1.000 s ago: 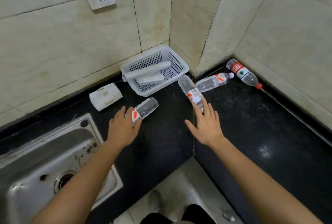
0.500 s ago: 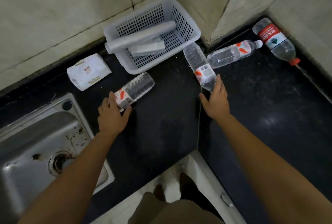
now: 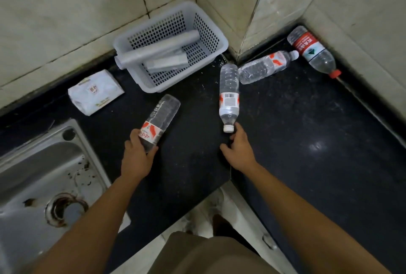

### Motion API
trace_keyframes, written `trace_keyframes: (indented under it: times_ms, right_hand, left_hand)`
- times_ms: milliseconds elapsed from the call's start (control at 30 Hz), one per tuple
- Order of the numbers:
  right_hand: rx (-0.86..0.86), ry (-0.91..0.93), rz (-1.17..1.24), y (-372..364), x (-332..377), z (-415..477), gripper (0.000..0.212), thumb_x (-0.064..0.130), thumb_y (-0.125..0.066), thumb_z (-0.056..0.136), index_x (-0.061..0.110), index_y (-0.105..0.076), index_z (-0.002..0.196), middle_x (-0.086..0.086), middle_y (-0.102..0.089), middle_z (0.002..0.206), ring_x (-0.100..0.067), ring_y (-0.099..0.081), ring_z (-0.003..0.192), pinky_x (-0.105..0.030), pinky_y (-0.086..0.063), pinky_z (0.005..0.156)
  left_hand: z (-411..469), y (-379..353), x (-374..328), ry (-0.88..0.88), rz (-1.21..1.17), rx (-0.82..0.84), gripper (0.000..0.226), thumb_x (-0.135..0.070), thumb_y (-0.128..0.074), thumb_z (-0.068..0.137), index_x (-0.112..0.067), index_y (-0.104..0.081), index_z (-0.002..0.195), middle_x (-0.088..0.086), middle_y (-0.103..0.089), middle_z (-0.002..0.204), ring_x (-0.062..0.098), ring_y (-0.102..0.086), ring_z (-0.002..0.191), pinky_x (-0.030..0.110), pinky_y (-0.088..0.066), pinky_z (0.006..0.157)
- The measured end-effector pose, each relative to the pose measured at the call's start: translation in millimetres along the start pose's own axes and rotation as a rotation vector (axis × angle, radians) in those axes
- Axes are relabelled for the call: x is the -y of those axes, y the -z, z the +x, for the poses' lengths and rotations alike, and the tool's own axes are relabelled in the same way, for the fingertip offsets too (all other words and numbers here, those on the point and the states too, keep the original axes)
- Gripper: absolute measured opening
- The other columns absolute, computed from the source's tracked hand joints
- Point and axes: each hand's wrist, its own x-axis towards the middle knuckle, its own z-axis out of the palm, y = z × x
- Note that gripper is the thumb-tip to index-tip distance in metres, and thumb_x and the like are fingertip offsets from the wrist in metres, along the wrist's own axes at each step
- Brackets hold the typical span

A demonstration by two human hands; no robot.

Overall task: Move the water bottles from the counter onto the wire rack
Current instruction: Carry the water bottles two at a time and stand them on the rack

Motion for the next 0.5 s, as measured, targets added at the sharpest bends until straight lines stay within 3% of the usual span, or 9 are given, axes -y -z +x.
trace_keyframes:
  times_ms: [100, 133, 267, 400, 500]
  right_hand:
    - [-0.104, -0.124, 0.237, -4, 25, 11, 0.124, 0.04, -0.083, 0.081, 0.019, 0.01, 0.16, -0.016, -0.023, 0.164, -0.03, -0.037, 0.145, -0.041, -0.033, 0.117]
    - [-0.159, -0.136, 0.27, -7, 31, 15, 0.123, 0.038, -0.082, 0.083, 0.018, 0.011, 0.16, -0.018, -0.023, 0.164, -0.032, -0.035, 0.146, -0.04, -0.033, 0.115]
    - [-0.263, -0.074, 0.163, -13, 40, 18, 0.086, 0.021, -0.059, 0.101, 0.018, 0.0, 0.162, -0.023, -0.044, 0.151, -0.041, -0.052, 0.13, -0.042, -0.043, 0.103]
    - [-0.112, -0.127, 0.068, 10, 27, 0, 0.079, 0.026, -0.05, 0.104, 0.027, 0.003, 0.162, -0.022, -0.049, 0.145, -0.041, -0.054, 0.126, -0.045, -0.043, 0.105]
    - [0.023, -0.116, 0.142, 50, 16, -23, 0.075, 0.036, -0.056, 0.099, 0.039, -0.012, 0.161, -0.005, -0.048, 0.152, -0.031, -0.05, 0.134, -0.046, -0.041, 0.113]
  left_hand:
    - [-10, -3, 2, 0.02, -0.064, 0.018, 0.077, -0.027, -0.072, 0.092, -0.021, -0.022, 0.15, 0.025, -0.04, 0.142, 0.043, -0.052, 0.122, 0.054, -0.046, 0.098]
    - [-13, -4, 3, 0.026, -0.079, 0.017, 0.077, -0.025, -0.072, 0.092, -0.021, -0.022, 0.15, 0.025, -0.039, 0.142, 0.043, -0.052, 0.122, 0.053, -0.046, 0.099]
    - [-19, -3, 2, 0.029, -0.12, 0.041, 0.077, -0.023, -0.073, 0.091, -0.02, -0.023, 0.15, 0.025, -0.041, 0.139, 0.04, -0.053, 0.118, 0.049, -0.045, 0.099]
    - [-28, 6, 4, 0.012, -0.111, 0.122, 0.083, -0.026, -0.076, 0.089, -0.025, -0.018, 0.148, 0.024, -0.049, 0.139, 0.036, -0.057, 0.116, 0.048, -0.051, 0.096]
    - [-35, 23, -8, -0.026, -0.075, 0.117, 0.086, -0.033, -0.079, 0.085, -0.027, -0.023, 0.149, 0.021, -0.053, 0.136, 0.036, -0.058, 0.115, 0.045, -0.051, 0.091]
